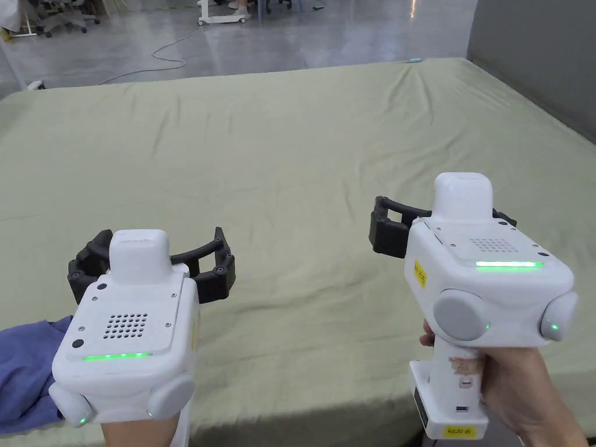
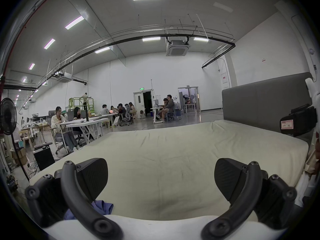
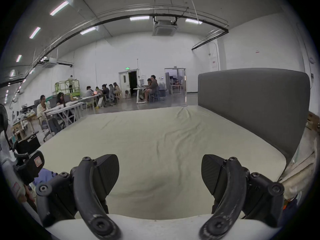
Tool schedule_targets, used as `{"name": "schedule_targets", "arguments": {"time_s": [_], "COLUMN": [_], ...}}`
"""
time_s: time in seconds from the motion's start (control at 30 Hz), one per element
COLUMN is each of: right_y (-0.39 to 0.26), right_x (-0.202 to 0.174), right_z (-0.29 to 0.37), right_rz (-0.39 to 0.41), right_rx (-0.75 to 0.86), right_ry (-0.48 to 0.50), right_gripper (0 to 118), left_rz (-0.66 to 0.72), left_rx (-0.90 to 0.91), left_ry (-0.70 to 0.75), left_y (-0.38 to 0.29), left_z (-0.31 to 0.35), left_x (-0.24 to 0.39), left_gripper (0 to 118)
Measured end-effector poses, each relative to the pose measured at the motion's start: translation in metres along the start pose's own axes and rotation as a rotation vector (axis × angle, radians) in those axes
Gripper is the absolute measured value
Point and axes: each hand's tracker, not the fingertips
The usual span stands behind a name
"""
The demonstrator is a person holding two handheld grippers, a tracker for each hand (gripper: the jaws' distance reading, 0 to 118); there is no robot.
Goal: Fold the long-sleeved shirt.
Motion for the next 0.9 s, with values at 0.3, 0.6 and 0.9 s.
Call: {"name": "schedule_targets", "arguments": {"time_s": [0.3,0.6,0.9], "right_y": [0.005,0.003,-0.005], "right_x": [-0.001,0.001,0.016], "right_z": [0.004,-0.002,-0.007], "right_rz": [-0.007,-0.029,0.048], "right_rx": [0.008,-0.021,-0.066], "right_ry": [0.03,-0.047,-0.008], "right_gripper": [99,99,99], "left_rz": [-0.002,0.0,0.006], "left_rx": [-0.001,-0.009,-0.005], "left_ry": [-0.012,-0.012,-0.014], "left_y": [0.001,-0.002,0.0], "left_z": [-0.001,-0.001,-0.002], "left_x": [0.001,0.003,0.005], "left_gripper": [118,118,118]}}
